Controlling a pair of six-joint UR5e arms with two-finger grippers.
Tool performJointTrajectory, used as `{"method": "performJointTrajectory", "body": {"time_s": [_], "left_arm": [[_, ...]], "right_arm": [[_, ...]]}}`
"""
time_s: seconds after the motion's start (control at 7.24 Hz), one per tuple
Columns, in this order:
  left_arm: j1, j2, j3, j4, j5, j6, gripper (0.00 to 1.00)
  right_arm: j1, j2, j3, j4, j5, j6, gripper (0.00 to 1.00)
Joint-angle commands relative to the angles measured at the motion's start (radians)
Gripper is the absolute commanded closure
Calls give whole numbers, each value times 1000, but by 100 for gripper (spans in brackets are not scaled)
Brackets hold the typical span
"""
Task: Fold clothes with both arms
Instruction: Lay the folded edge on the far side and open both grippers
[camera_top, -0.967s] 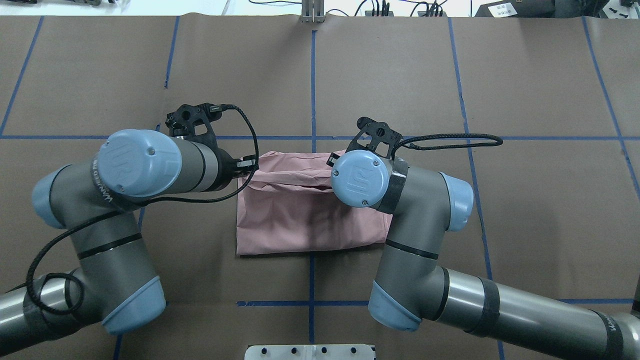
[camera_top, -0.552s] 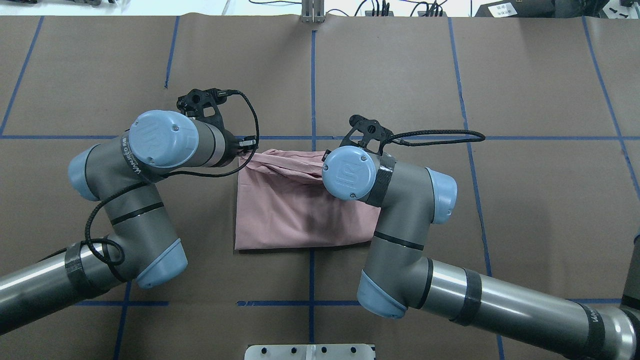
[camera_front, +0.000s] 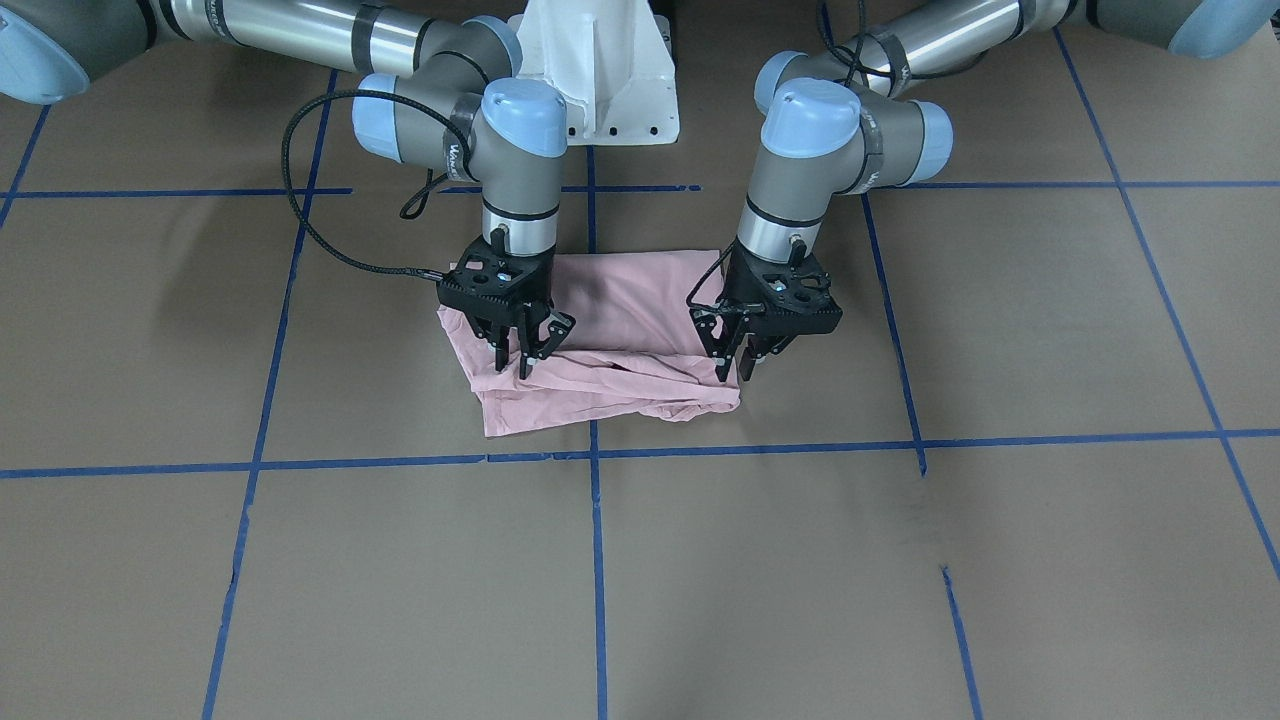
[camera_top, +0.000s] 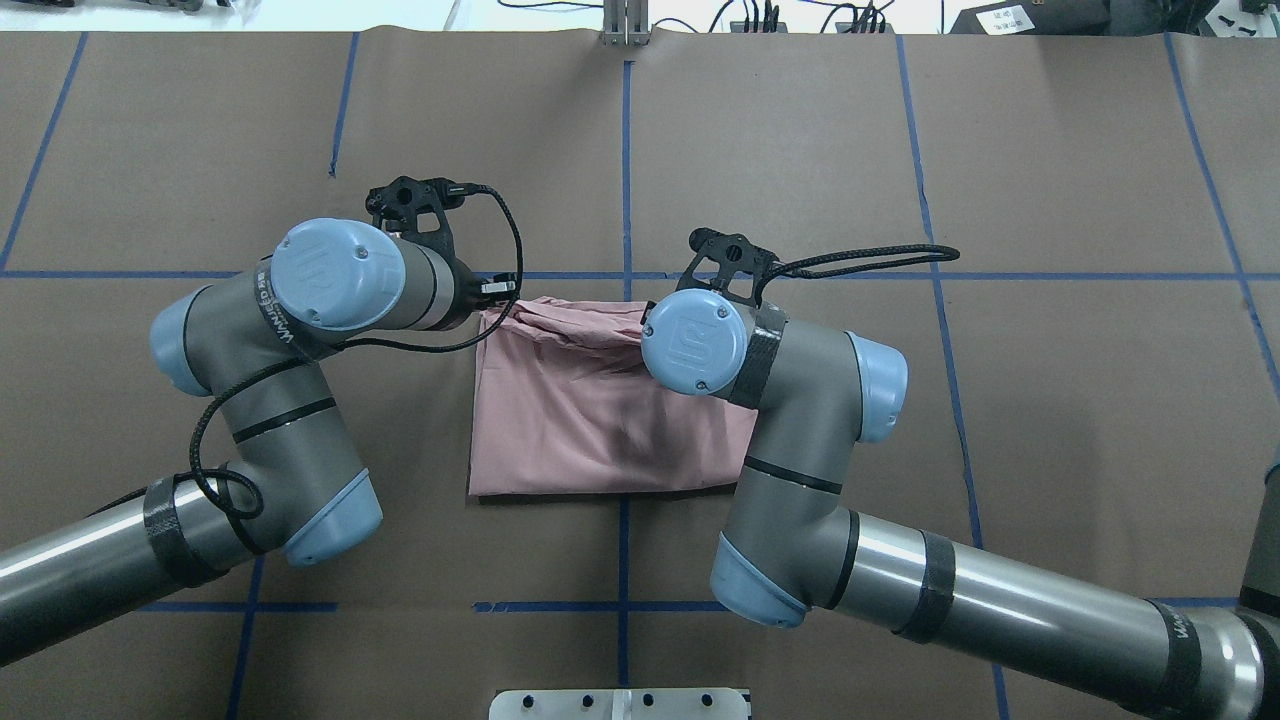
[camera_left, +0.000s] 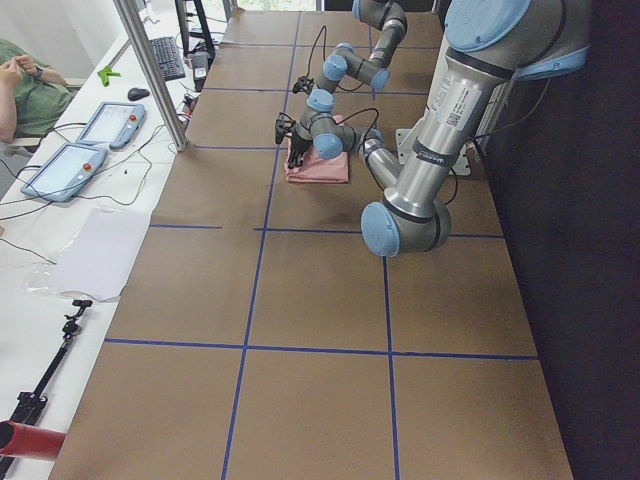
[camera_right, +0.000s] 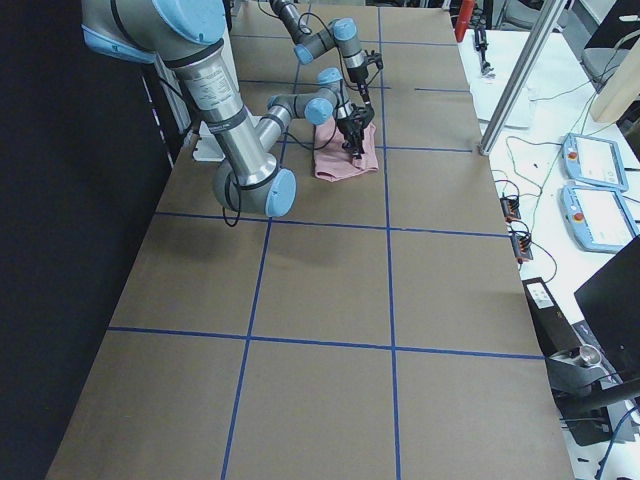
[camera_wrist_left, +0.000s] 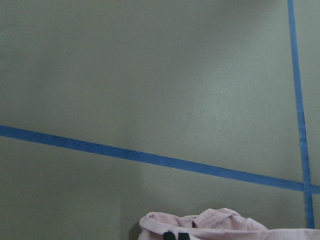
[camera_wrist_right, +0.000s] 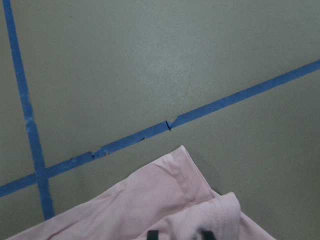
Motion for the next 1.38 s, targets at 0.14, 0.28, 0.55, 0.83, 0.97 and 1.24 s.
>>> {"method": "performJointTrajectory", "body": {"time_s": [0.14,0.28,0.55,0.83,0.97,1.24], "left_arm": [[-41,34,-49,-4,-75,142,0],[-41,34,-49,-4,-76,142,0],[-40,35,-51,-4,-77,133,0],[-40,37,-58,-4,-77,130,0],[-40,38,-58,-4,-77,130,0],[-37,40,-65,-4,-77,110,0]], "right_arm": [[5,37,23,-7,78,-151,0],[0,40,33,-7,85,-165,0],[-72,33,9,-12,50,-175,0],[-29,34,-67,-11,45,-291,0],[30,49,-127,-4,46,-346,0],[180,88,-301,-1,81,-519,0]]}}
